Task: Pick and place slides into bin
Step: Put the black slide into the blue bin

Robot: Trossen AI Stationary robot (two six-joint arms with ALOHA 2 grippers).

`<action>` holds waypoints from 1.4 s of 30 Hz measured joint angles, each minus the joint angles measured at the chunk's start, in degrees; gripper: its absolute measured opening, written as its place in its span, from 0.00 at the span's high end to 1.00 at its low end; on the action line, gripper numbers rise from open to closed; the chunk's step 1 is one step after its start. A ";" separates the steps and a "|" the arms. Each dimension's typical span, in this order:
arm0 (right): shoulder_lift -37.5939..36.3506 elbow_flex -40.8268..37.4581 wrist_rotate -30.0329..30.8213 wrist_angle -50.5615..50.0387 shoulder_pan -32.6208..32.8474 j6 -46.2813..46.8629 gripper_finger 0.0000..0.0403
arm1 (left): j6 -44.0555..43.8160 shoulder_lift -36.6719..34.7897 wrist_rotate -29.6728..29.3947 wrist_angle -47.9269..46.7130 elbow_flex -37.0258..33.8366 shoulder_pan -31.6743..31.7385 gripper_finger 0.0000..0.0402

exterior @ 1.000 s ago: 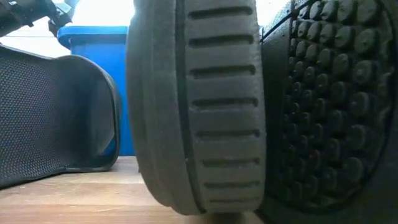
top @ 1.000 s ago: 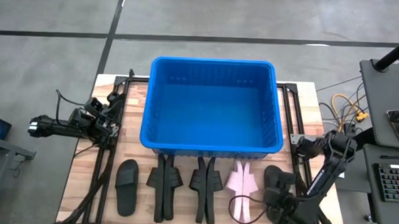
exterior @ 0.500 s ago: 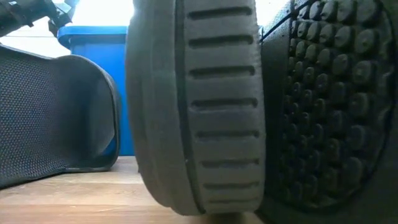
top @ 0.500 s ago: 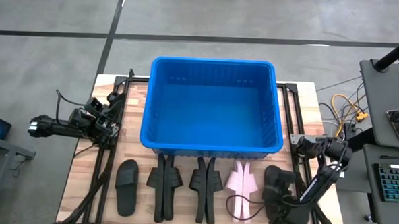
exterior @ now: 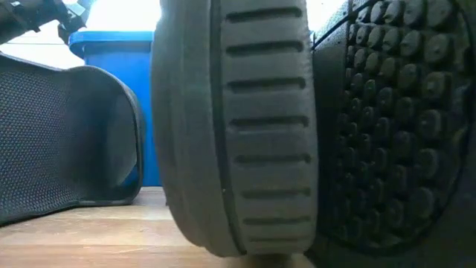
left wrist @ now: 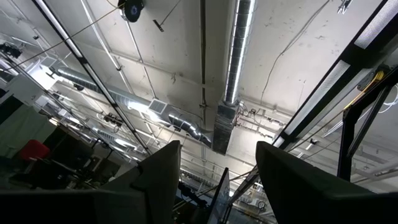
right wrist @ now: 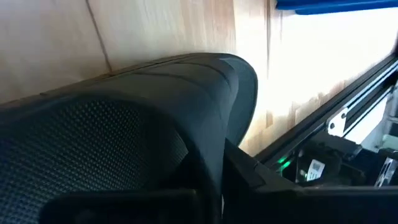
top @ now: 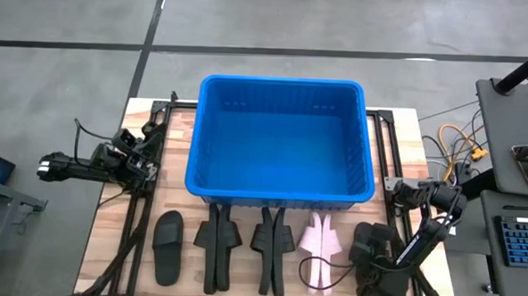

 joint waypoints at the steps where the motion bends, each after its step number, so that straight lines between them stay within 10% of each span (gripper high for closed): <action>1: -0.57 -0.04 -0.46 -0.25 -0.02 0.00 0.97 | 0.00 0.00 -0.09 0.02 0.00 0.00 0.51; 20: -29.26 0.88 1.26 -0.58 -0.07 6.53 0.97 | -0.06 -0.02 -0.18 0.07 0.13 0.00 0.51; 29: -44.48 0.88 22.27 10.96 -0.90 8.10 0.97 | -0.06 -0.04 -0.18 0.11 0.50 0.02 0.51; 37: -51.95 0.88 51.05 23.43 -2.14 -9.95 0.97 | -0.65 -0.04 -0.18 0.11 0.50 0.00 0.51; 42: -55.65 0.88 57.19 24.32 -7.20 -15.96 0.97 | -3.01 -0.04 -0.19 0.11 0.50 0.00 0.51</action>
